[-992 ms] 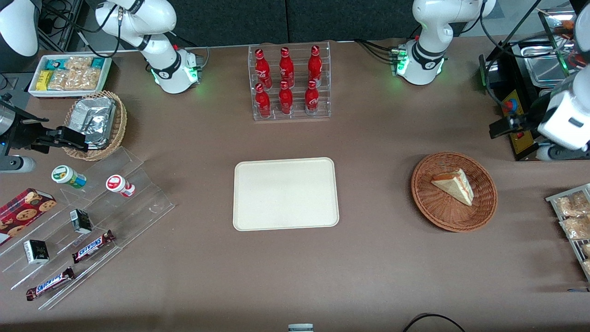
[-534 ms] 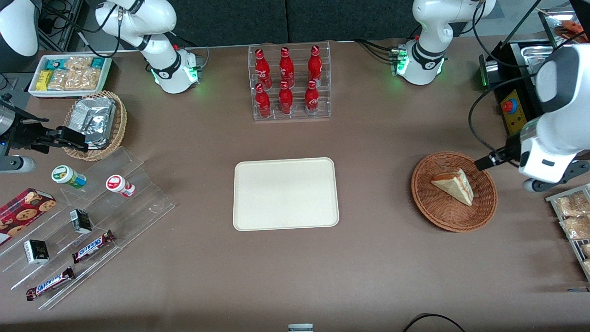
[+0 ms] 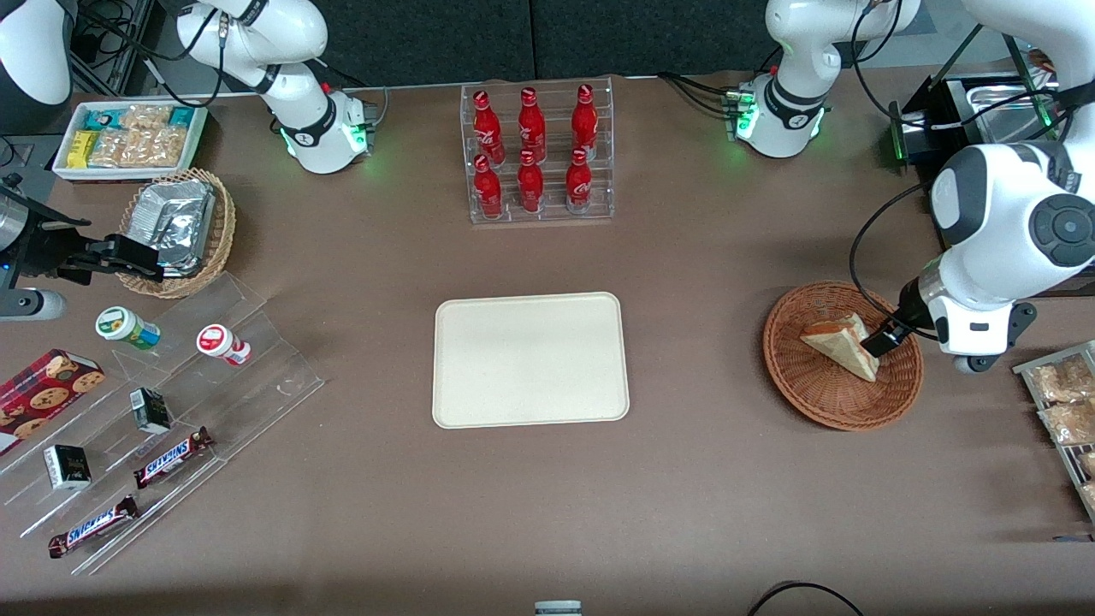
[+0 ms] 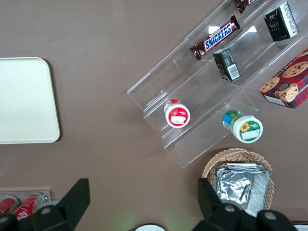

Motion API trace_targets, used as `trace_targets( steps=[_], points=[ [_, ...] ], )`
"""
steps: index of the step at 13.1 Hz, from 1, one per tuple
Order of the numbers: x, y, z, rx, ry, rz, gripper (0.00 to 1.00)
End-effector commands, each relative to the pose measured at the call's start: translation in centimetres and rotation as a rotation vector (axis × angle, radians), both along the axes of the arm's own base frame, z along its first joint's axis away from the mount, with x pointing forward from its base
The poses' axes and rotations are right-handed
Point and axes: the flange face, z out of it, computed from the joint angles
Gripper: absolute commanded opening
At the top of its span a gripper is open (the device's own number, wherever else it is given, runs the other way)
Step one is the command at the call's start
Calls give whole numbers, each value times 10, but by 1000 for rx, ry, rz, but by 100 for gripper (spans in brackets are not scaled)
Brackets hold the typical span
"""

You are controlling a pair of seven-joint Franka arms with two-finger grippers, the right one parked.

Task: Place sandwich from basket to tray
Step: 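Lower the open left gripper over the wrapped sandwich in the basket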

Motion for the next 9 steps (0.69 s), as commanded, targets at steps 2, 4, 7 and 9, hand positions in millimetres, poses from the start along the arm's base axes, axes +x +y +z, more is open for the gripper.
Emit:
trace_targets(
  steps=[2, 4, 7, 9],
  points=[
    [-30, 6, -35, 0, -84, 103, 100],
    [-33, 5, -49, -6, -101, 148, 100],
    [-45, 5, -66, -9, -113, 149, 100],
    [-52, 4, -77, -12, -123, 148, 100]
  ],
)
